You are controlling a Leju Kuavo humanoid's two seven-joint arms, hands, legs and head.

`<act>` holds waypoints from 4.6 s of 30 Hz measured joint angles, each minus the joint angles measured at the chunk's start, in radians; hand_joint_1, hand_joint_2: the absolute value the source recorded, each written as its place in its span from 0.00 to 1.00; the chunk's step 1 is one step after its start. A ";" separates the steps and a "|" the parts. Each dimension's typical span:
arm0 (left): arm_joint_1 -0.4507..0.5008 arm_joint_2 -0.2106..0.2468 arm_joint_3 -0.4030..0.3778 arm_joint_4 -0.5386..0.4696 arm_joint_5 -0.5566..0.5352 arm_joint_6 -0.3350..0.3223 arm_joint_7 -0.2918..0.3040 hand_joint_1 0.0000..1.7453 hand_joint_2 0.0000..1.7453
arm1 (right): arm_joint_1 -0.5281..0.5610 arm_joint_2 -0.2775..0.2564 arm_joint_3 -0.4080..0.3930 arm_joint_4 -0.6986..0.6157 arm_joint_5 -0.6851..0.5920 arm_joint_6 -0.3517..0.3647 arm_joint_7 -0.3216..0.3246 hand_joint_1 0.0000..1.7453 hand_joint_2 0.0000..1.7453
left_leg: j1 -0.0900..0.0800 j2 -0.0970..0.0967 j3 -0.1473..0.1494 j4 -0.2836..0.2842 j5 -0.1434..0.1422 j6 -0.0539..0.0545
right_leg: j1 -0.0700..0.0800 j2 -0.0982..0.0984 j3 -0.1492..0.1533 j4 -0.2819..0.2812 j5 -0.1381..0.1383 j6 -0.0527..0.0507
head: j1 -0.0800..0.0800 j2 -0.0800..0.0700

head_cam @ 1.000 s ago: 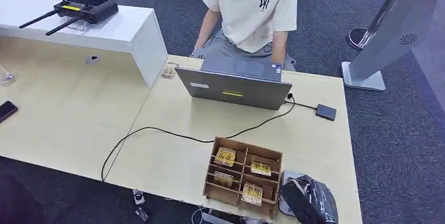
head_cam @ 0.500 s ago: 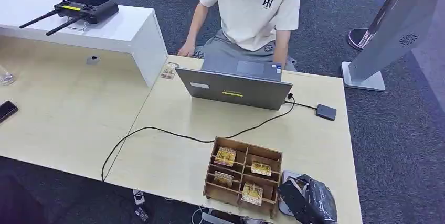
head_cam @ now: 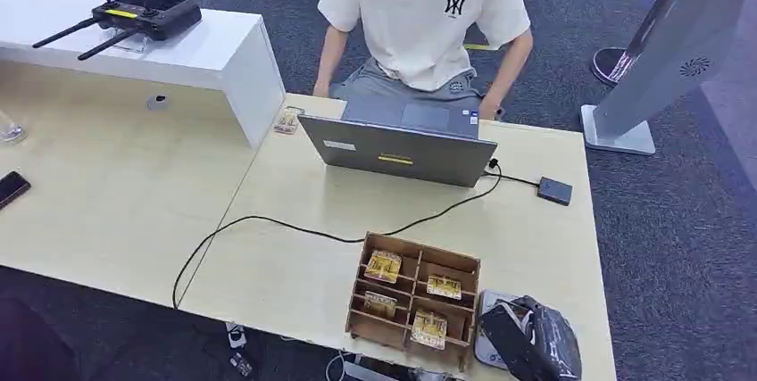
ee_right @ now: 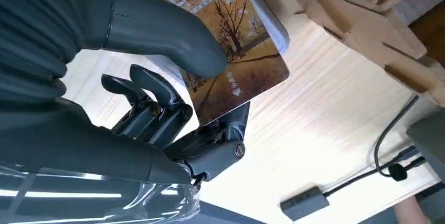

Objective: Pass the card to the sensor for recognition and then transmit it.

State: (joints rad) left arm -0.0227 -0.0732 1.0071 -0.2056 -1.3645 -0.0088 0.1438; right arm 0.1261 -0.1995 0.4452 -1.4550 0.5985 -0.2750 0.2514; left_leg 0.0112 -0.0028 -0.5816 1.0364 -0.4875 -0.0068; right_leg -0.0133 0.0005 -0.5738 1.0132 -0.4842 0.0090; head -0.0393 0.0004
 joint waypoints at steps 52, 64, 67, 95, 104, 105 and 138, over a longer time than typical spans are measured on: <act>0.000 -0.001 0.023 0.000 -0.015 0.000 0.000 0.00 1.00 | -0.013 0.008 -0.047 0.021 0.081 0.088 0.045 1.00 1.00 | 0.000 0.000 0.000 0.000 0.000 0.000 | 0.000 0.000 0.000 0.000 0.000 0.000 | 0.000 0.000; 0.000 -0.002 0.023 0.000 -0.021 -0.001 0.000 0.00 1.00 | -0.022 0.009 -0.039 0.032 0.108 0.089 0.063 1.00 1.00 | 0.000 0.000 0.000 0.000 0.000 0.000 | 0.000 0.000 0.000 0.000 0.000 0.000 | 0.000 0.000; 0.000 -0.002 0.023 0.000 -0.021 -0.001 0.000 0.00 1.00 | -0.023 0.009 -0.039 0.035 0.114 0.088 0.064 1.00 1.00 | 0.000 0.000 0.000 0.000 0.000 0.000 | 0.000 0.000 0.000 0.000 0.000 0.000 | 0.000 0.000; 0.001 -0.011 0.047 0.000 -0.018 0.001 0.000 0.00 1.00 | 0.009 0.020 -0.043 -0.078 0.210 -0.017 0.047 1.00 1.00 | 0.000 0.000 0.000 0.000 0.000 0.000 | 0.000 0.000 0.000 0.000 0.000 0.000 | 0.000 0.000; 0.001 -0.019 0.057 0.000 -0.022 0.009 -0.013 0.00 1.00 | 0.040 0.070 -0.085 -0.219 0.222 -0.152 -0.074 1.00 1.00 | 0.000 0.000 0.000 0.000 0.000 0.000 | 0.000 0.000 0.000 0.000 0.000 0.000 | 0.000 0.000; 0.001 -0.019 0.057 0.000 -0.024 0.009 -0.015 0.00 1.00 | 0.043 0.079 -0.091 -0.234 0.219 -0.172 -0.093 1.00 1.00 | 0.000 0.000 0.000 0.000 0.000 0.000 | 0.000 0.000 0.000 0.000 0.000 0.000 | 0.000 0.000; -0.034 -0.005 -0.016 0.000 -0.146 -0.004 -0.033 0.00 1.00 | -0.440 0.242 0.113 -0.118 -0.033 0.003 -0.286 1.00 1.00 | 0.001 0.001 0.000 0.000 0.004 -0.002 | 0.000 0.001 0.000 0.002 0.002 -0.002 | 0.000 0.000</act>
State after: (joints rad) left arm -0.0566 -0.0778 0.9910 -0.2056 -1.5107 -0.0126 0.1106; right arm -0.3135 0.0420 0.5585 -1.5727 0.5654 -0.2720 -0.0347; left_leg 0.0118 -0.0020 -0.5817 1.0363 -0.4836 -0.0091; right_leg -0.0130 0.0012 -0.5740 1.0151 -0.4817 0.0071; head -0.0389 0.0004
